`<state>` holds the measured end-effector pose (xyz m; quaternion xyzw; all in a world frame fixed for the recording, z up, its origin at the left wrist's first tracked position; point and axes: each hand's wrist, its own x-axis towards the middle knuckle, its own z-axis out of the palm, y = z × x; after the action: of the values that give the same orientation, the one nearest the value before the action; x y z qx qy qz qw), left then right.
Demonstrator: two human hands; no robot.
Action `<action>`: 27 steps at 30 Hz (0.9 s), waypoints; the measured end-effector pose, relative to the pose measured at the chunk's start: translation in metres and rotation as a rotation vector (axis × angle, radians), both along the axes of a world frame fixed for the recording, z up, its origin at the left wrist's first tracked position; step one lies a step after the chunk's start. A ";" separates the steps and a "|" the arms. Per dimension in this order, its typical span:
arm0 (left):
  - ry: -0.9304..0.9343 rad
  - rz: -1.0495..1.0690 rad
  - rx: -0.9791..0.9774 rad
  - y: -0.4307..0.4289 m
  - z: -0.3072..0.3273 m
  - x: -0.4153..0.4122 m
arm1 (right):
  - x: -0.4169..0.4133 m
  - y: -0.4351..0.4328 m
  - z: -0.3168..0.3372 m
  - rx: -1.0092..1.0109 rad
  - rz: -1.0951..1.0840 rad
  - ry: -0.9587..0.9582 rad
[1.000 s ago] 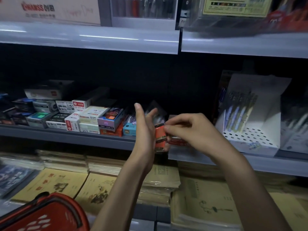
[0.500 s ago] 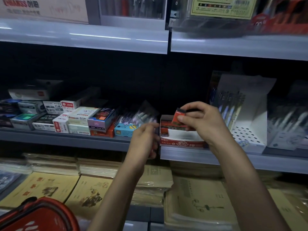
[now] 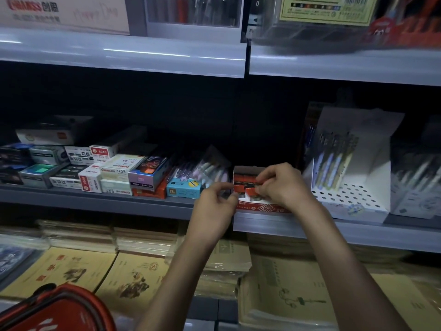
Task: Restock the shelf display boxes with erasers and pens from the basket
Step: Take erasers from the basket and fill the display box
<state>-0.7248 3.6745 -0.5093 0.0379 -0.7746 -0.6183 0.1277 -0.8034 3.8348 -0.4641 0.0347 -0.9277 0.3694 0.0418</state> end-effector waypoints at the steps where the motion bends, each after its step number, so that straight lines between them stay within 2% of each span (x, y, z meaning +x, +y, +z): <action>1: -0.002 -0.004 -0.008 0.000 -0.001 -0.001 | 0.001 0.001 0.001 0.040 0.010 -0.031; 4: -0.013 0.006 -0.044 0.002 -0.002 -0.004 | 0.006 -0.003 0.000 0.107 0.040 -0.049; 10: -0.011 0.045 -0.152 0.000 -0.003 -0.003 | 0.010 -0.011 -0.006 0.082 0.016 0.040; 12: 0.007 0.050 -0.123 -0.001 -0.003 -0.002 | 0.011 -0.010 -0.006 0.083 0.031 0.043; 14: 0.010 0.073 0.084 0.000 0.003 0.003 | 0.014 -0.009 -0.004 0.093 0.055 0.046; 16: -0.035 0.015 0.505 -0.003 0.016 0.007 | 0.018 -0.007 0.001 0.083 0.063 0.098; 18: -0.022 -0.107 0.933 -0.008 0.029 0.009 | 0.027 -0.006 0.012 -0.008 0.067 0.172; 20: 0.011 -0.167 1.224 -0.013 0.034 0.009 | 0.040 -0.005 0.025 -0.169 0.125 0.171; 23: 0.048 -0.167 1.422 -0.012 0.037 0.011 | 0.062 -0.007 0.041 -0.355 0.252 0.057; 27: 0.090 -0.201 1.462 -0.006 0.041 0.013 | 0.068 -0.020 0.034 -0.404 0.258 -0.077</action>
<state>-0.7117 3.6687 -0.4681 0.0169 -0.1590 -0.9862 0.0441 -0.7357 3.8149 -0.4305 0.1299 -0.8237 0.5508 -0.0353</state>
